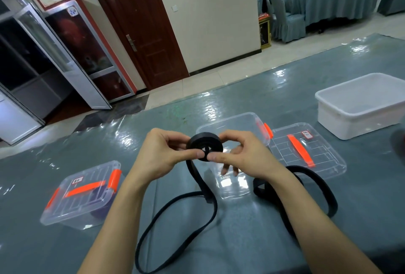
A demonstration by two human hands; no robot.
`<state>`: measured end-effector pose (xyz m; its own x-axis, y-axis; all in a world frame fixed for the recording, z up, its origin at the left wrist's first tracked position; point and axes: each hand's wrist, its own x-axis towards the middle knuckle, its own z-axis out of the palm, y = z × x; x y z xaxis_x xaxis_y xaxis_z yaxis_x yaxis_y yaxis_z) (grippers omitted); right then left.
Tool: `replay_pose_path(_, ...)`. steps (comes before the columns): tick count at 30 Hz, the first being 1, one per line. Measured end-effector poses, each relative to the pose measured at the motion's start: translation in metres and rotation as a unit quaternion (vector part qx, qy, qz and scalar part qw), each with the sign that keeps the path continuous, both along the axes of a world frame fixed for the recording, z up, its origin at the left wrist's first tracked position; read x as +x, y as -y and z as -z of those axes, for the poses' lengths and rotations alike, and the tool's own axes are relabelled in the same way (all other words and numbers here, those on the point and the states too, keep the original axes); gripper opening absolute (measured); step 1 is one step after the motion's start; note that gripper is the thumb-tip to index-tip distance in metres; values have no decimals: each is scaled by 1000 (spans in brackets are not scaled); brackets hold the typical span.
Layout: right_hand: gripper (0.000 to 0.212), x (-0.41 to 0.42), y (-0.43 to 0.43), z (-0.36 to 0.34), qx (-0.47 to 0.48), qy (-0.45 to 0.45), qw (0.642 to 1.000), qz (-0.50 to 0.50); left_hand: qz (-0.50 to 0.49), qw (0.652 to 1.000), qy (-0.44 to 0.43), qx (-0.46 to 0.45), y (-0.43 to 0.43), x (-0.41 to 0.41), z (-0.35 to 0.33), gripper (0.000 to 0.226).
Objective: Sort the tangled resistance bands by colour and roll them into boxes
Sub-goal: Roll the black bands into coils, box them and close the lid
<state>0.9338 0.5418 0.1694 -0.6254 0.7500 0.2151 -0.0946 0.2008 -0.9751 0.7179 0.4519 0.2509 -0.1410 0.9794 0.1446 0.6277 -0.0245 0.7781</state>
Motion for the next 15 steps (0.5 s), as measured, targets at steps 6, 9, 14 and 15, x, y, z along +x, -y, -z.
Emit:
replay_pose_path(6, 22, -12, 5, 1, 149, 130, 979, 46, 38, 899, -435, -17, -11, 14, -26, 33)
replay_pose_path(9, 18, -17, 4, 3, 116, 53, 990, 66, 40, 929, -367, -15, -15, 7, -34, 25)
replay_pose_path(14, 17, -6, -9, 0, -27, -136, 989, 48, 62, 998, 5, 32, -13, -4, -17, 27)
replay_pose_path(15, 17, -6, -9, -1, -45, -166, 984, 40, 60, 996, 42, 46, -15, -2, -12, 27)
